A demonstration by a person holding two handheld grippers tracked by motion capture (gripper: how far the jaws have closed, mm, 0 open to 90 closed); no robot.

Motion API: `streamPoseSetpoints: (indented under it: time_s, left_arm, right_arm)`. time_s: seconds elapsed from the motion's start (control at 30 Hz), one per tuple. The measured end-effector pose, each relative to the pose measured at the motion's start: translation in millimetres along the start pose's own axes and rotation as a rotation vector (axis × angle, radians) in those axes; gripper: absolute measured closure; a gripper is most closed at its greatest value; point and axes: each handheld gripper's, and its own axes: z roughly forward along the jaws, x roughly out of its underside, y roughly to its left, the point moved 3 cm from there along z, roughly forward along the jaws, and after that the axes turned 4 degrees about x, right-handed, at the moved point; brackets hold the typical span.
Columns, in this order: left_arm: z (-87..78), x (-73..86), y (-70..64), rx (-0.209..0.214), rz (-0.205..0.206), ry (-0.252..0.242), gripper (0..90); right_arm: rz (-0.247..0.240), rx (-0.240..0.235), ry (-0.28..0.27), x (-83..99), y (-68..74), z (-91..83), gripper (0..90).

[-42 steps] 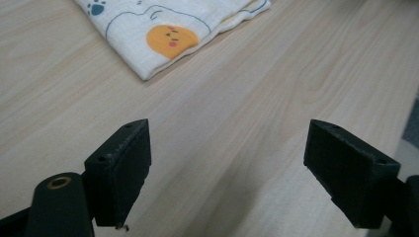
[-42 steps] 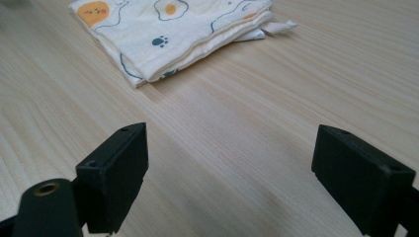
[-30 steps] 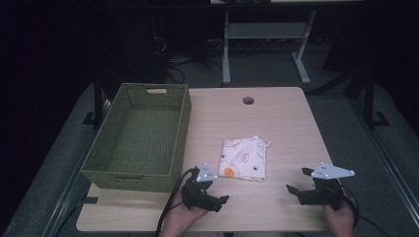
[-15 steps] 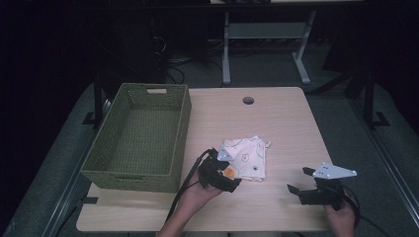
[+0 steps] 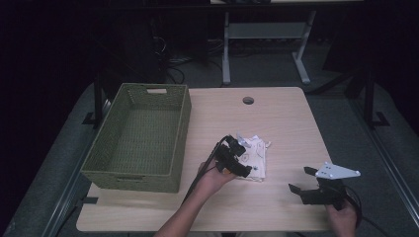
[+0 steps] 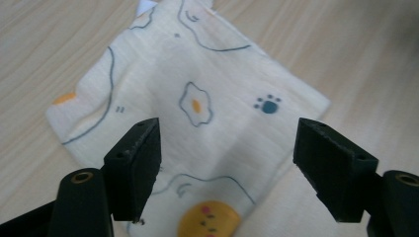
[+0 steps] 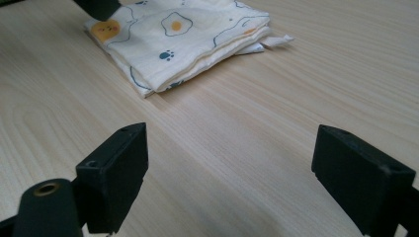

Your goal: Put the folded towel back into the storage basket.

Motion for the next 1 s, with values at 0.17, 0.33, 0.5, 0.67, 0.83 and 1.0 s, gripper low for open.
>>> streamPoseSetpoints:
  time_s: [0.17,0.33,0.5,0.67,0.83,1.0]
  left_arm:
    - [12.2,-5.9,12.0,-0.005,-0.028,0.046,28.4]
    - [20.5,-12.6,14.7,-0.021,-0.047,0.051,32.6]
    - [29.2,-14.6,18.5,-0.035,-0.053,0.076,35.3]
    - [37.3,-15.4,22.7,-0.029,-0.082,0.091,37.5]
    - [46.4,-16.4,21.3,-0.049,-0.064,0.123,44.3]
    - [47.0,-14.7,18.5,-0.052,-0.053,0.082,55.3]
  right_arm:
    - [0.005,-0.002,-0.005,0.0,-1.1,-0.6,13.8]
    - [0.008,-0.006,-0.012,-0.3,-1.6,-1.1,13.8]
    - [0.008,-0.008,-0.007,-0.5,-1.2,0.2,13.8]
    - [0.002,-0.014,-0.015,-1.5,1.1,-1.7,13.8]
    - [0.001,-0.017,-0.013,-1.6,0.9,-0.7,13.8]
    - [-0.004,-0.019,-0.015,-1.8,1.6,-1.0,13.8]
